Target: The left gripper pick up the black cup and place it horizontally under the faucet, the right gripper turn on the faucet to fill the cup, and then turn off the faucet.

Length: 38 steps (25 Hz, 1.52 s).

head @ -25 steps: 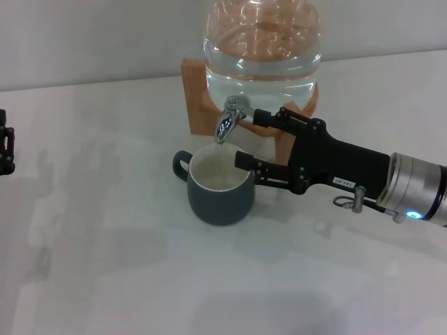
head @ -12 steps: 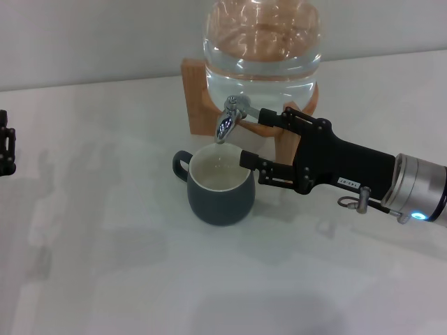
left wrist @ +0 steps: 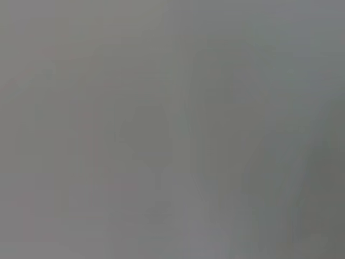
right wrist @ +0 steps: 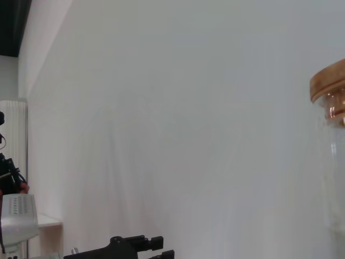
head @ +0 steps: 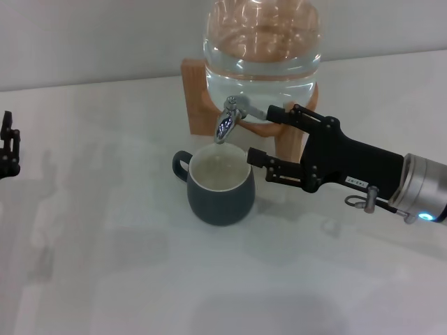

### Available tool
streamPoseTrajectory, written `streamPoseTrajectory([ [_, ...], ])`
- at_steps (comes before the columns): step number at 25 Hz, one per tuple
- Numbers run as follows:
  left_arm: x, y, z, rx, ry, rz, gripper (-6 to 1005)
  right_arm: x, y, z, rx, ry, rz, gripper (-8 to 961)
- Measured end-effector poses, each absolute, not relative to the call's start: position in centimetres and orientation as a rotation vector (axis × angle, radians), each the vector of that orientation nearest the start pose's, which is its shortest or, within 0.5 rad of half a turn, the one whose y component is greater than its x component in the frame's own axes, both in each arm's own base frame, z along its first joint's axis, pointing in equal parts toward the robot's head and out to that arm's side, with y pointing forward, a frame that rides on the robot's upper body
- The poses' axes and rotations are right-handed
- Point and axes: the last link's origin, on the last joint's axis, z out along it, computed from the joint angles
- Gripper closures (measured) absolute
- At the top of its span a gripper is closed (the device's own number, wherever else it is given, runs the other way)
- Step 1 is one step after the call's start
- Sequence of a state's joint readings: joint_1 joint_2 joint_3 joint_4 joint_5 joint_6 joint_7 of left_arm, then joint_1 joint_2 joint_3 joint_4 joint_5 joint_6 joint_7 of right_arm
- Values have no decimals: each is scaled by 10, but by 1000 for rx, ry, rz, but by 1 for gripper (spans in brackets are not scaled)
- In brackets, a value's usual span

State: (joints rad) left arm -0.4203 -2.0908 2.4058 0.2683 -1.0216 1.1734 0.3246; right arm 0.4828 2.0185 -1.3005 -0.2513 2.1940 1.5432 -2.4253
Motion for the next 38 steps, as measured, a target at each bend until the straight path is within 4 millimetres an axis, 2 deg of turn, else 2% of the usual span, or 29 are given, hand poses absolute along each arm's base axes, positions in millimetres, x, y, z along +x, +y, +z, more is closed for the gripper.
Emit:
streamPoseTrajectory([
  [14,-308,330,-27,-1602,-234,-458,511,263,307,-2,-2268,226,1144,98],
  [17,-308,330,-27,-1602,-234,-458,511,269,310,7,-2214,238,1131,98],
  [24,-309,331,-27,-1596,-240,-457,511,286,314,22,-2103,290,1079,98],
  [33,-315,334,-19,-1547,-281,-442,511,320,328,51,-1844,409,959,98],
  [38,-318,338,-15,-1514,-316,-433,511,332,332,61,-1750,435,908,98],
])
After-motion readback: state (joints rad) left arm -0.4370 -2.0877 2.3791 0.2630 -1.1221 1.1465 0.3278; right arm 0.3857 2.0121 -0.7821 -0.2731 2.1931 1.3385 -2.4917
